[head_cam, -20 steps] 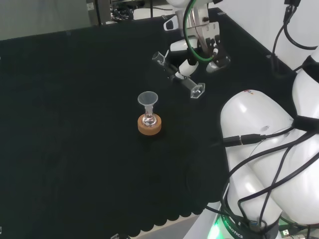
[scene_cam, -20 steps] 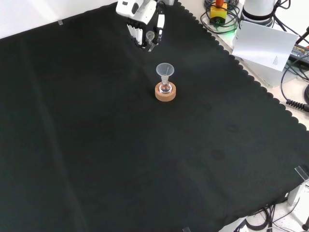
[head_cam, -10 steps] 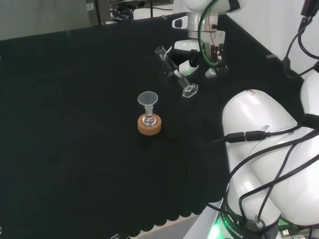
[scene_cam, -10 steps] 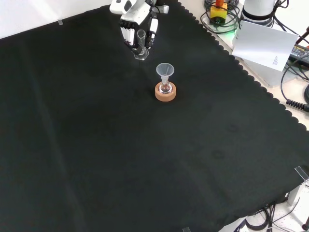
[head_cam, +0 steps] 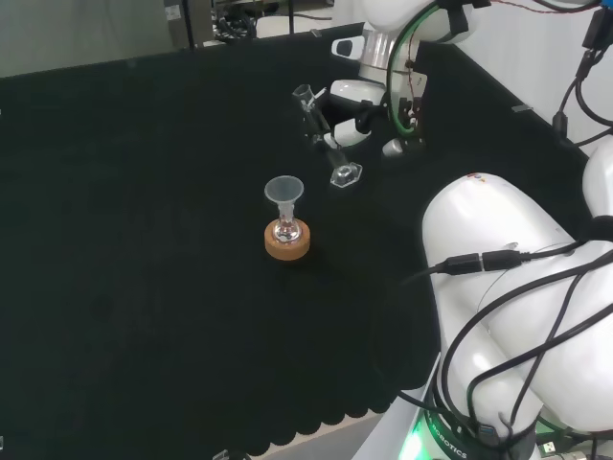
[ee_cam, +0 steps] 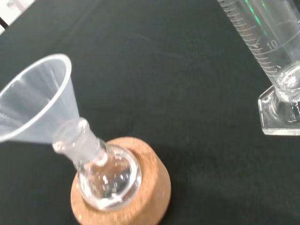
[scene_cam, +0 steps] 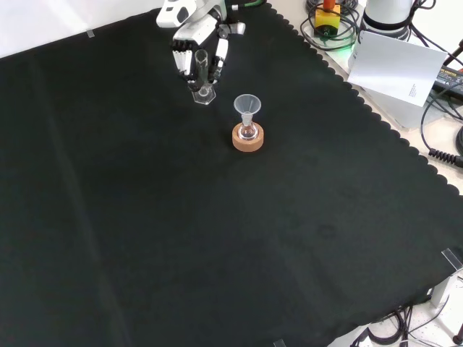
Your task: Put the graduated cylinder back on the table.
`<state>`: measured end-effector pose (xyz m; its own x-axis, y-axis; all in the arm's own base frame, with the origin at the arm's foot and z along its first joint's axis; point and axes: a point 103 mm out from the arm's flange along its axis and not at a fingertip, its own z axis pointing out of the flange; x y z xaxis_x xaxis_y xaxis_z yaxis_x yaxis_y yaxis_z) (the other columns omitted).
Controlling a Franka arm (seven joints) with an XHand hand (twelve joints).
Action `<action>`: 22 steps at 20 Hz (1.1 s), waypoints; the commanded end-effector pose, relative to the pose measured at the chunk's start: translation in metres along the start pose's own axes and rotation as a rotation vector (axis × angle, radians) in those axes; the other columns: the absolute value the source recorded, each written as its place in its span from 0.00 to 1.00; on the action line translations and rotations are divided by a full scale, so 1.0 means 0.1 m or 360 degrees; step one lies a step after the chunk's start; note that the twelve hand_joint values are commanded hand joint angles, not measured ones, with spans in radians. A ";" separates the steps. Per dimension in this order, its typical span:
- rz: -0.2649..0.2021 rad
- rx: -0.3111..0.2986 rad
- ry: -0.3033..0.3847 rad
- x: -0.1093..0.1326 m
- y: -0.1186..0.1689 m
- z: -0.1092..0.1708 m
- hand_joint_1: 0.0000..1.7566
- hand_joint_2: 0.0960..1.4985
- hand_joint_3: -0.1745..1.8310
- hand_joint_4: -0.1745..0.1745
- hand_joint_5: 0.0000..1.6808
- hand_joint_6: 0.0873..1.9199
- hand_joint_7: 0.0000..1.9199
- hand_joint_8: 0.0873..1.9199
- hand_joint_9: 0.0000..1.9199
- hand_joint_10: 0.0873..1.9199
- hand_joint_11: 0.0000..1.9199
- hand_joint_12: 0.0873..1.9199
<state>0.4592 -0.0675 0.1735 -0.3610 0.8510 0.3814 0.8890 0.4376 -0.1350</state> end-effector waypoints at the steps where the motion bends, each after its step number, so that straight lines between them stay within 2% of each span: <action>1: -0.0007 -0.0132 0.0094 -0.12 0.19 0.07 0.64 0.74 0.09 0.19 0.57 0.53 0.60 0.16 0.72 0.00 0.64 0.37; 11: -0.0066 -0.0187 0.0225 -0.22 0.46 0.23 0.64 0.75 0.09 0.20 0.56 0.54 0.59 0.16 0.71 0.00 0.63 0.37; 22: -0.0087 -0.0231 0.0324 -0.33 0.69 0.41 0.64 0.75 0.09 0.21 0.56 0.54 0.58 0.16 0.70 0.00 0.63 0.37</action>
<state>0.5137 -0.0573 0.1261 -0.3565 0.7602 0.5432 0.9077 0.4196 0.0084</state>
